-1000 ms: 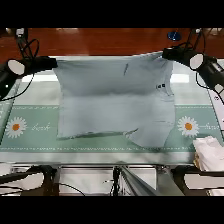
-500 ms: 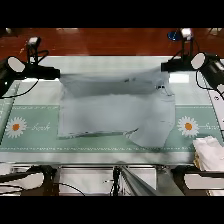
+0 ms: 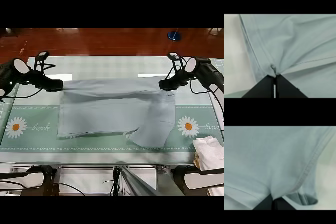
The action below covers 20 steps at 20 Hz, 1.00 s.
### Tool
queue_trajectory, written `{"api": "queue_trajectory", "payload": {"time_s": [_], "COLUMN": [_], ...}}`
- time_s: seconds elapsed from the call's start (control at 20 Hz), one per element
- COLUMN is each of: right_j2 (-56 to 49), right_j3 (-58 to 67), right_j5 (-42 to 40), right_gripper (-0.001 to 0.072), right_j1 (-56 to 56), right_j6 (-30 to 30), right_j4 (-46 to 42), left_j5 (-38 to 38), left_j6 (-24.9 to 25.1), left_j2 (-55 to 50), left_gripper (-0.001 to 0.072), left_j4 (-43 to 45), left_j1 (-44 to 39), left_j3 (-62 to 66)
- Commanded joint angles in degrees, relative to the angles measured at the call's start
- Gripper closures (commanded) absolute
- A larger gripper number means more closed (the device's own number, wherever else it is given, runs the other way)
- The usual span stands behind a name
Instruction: Fold the shirts.
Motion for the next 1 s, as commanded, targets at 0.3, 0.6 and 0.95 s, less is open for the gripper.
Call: {"api": "queue_trajectory", "payload": {"time_s": [0.3,0.6,0.95], "right_j2": [5.1,10.4,17.9], "right_j3": [3.4,-4.5,-28.2], "right_j5": [13.9,28.4,26.1], "right_gripper": [0.0309,0.0306,0.0163], "right_j1": [-1.1,-20.1,-33.7], "right_j6": [3.3,-1.7,-19.5], "right_j4": [-20.8,4.5,30.3], "left_j5": [-19.8,-21.0,-20.9], "left_j6": [-3.0,8.2,23.6], "left_j2": [1.7,16.0,22.7], "left_gripper": [0.0242,0.0239,0.0237], "left_j4": [5.2,-10.7,-25.0], "left_j1": [5.5,22.2,34.7], "left_j3": [6.3,-14.3,-40.8]}}
